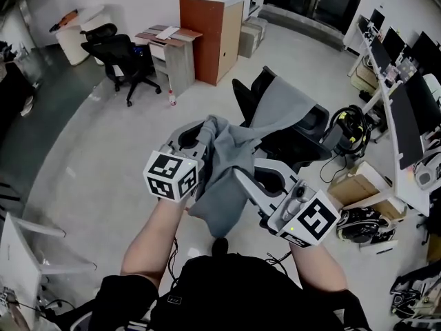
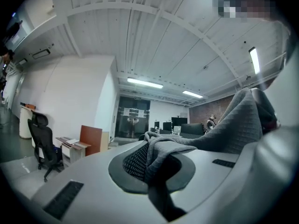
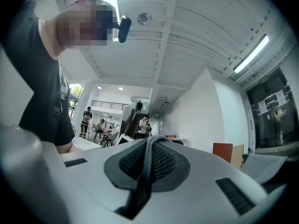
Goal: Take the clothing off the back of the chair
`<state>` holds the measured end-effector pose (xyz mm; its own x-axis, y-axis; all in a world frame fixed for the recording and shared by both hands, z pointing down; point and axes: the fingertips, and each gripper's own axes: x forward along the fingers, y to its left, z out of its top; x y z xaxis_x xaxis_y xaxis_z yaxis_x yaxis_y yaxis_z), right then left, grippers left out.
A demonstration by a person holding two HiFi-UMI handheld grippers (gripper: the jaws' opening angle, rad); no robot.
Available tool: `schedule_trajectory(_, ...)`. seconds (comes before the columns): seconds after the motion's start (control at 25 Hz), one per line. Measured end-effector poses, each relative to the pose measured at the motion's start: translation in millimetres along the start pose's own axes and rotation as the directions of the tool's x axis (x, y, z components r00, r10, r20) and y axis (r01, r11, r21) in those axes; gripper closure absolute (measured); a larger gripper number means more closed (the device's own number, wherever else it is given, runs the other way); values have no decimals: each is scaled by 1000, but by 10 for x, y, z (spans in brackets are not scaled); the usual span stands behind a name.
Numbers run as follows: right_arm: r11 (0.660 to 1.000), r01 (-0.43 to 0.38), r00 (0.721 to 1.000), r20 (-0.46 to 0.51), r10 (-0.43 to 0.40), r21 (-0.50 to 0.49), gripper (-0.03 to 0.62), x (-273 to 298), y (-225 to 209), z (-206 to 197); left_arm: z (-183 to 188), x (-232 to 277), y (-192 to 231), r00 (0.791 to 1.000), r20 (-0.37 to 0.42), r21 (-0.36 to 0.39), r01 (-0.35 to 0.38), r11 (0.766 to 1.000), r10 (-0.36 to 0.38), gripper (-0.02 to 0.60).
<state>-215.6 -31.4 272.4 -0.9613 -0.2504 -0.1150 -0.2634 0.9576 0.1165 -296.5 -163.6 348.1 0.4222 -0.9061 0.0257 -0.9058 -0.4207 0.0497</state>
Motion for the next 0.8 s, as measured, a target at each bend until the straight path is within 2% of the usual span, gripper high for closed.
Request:
schedule_trajectory(0.24,999,-41,999,12,41,8,575,-411,369,24,-63,-148,-490,1000,-5,4,-6,1000,6,575)
schedule_trajectory(0.44,998,-48,999,23,47,41,574,-1017,755,71,-174,-387,-1177,1000,-31,17,0,1000,1,575)
schedule_trajectory(0.64,995,-93,995,49,92,30,575,-1825,1403,213,-355,-646,-2043,999,-45,16,19,1000,-18,575)
schedule_trajectory(0.8,998,-54,997,60,51,37,574,-2409,1695,352,-441,-798,-2657,996,-67,13,57,998,-56,575)
